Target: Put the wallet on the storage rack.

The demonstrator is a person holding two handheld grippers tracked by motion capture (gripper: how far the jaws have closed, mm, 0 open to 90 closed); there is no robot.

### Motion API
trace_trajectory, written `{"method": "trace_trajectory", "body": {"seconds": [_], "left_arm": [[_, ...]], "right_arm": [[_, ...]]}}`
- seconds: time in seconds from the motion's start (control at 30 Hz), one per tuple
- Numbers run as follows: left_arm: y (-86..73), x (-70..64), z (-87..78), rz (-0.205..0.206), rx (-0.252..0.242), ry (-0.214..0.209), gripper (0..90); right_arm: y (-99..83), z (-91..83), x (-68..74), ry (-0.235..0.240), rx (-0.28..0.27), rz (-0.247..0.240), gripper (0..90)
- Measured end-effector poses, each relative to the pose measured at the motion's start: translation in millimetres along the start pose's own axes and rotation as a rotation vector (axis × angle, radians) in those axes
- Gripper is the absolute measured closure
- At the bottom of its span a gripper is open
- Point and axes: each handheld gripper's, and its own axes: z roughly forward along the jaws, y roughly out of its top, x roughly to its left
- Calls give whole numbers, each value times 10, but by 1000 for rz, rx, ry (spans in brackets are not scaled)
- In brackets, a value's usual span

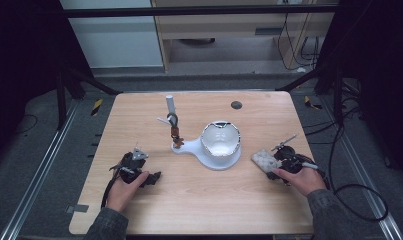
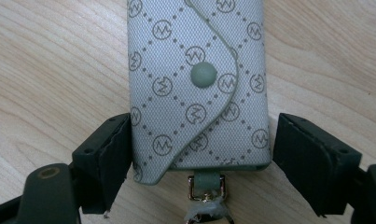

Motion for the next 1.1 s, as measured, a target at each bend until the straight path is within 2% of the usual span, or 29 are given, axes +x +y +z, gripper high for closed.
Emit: {"method": "trace_trajectory", "body": {"seconds": [0.33,1.1], "left_arm": [[0,-4,0,3,1,-3,88],[-1,-3,-1,2,1,-3,87]], "right_arm": [[-28,22,-6,16,-12,6,230],[-5,-44,0,2,-24,-46,300]]}}
